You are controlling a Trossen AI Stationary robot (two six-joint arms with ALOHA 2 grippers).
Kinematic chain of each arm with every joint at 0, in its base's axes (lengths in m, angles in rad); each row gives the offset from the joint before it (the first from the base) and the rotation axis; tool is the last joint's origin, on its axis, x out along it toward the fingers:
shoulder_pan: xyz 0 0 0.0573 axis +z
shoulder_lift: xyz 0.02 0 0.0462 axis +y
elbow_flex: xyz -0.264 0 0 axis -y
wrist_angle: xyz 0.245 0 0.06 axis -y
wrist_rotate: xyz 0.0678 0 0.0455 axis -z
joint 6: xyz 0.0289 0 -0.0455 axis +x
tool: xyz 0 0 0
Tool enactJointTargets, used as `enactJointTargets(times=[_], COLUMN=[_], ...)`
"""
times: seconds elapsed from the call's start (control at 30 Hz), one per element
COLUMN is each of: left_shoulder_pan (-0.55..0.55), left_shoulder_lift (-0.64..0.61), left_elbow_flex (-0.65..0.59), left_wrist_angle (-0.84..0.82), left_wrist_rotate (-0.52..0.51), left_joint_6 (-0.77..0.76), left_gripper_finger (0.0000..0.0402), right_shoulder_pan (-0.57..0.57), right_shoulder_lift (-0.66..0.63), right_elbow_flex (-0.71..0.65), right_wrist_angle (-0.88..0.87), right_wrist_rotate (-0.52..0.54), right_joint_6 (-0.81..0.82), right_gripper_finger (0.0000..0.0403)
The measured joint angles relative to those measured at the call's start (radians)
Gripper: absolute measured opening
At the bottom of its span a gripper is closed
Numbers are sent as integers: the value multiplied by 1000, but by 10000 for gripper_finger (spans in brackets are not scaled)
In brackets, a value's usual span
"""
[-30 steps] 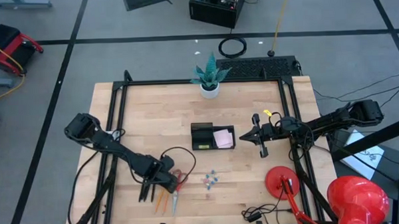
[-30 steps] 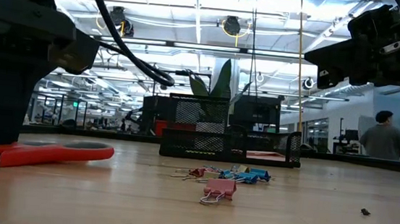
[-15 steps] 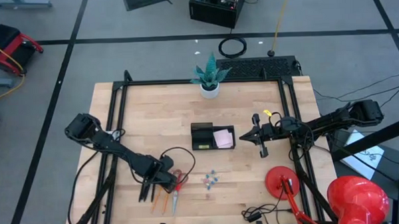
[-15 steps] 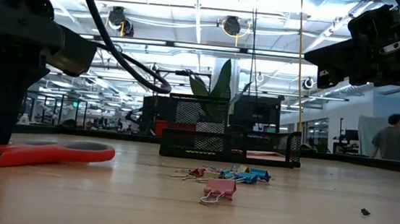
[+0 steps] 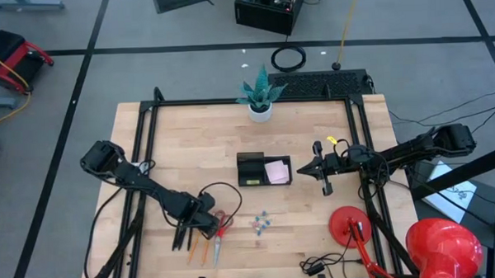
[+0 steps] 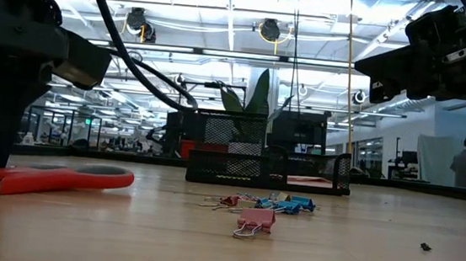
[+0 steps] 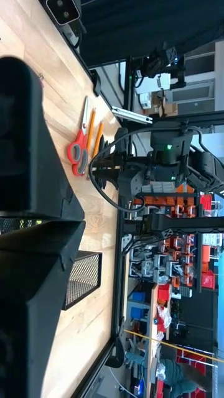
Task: Pick and place office supplies into organizer
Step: Put the yellow pencil into the desk organizer
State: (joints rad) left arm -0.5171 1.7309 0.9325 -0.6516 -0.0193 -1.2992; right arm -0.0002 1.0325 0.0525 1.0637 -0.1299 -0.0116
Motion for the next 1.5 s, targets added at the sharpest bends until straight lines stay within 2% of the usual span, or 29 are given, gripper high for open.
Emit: enactJointTargets(times=[0.4, 0.63, 0.87, 0.93, 1.1, 1.3, 1.4, 1.5], left_shoulder_pan=[0, 41, 102, 117, 145, 188, 215, 251], left_shoulder_lift=[1, 4, 4, 4, 3, 2, 2, 1], left_elbow_flex=[15, 100, 233, 280, 415, 547, 573, 581], left_wrist_angle=[-5, -26, -56, -70, -43, 76, 179, 294], left_wrist_rotate=[-36, -103, -118, -132, -212, -341, -347, -305], left_joint_6=[127, 231, 405, 494, 847, 1223, 1390, 1510], left_gripper_finger=[22, 27, 26, 22, 23, 39, 38, 32], right_shoulder_pan=[0, 0, 0, 0, 0, 0, 0, 0], right_shoulder_lift=[0, 0, 0, 0, 0, 0, 0, 0], right_elbow_flex=[0, 0, 0, 0, 0, 0, 0, 0], right_wrist_angle=[-2, -1, -6, -7, -10, -20, -21, -21], right_wrist_rotate=[2, 3, 3, 3, 3, 3, 3, 3], right_joint_6=[-4, -4, -4, -8, -8, -8, -4, 8], right_gripper_finger=[4, 4, 4, 4, 4, 4, 4, 4])
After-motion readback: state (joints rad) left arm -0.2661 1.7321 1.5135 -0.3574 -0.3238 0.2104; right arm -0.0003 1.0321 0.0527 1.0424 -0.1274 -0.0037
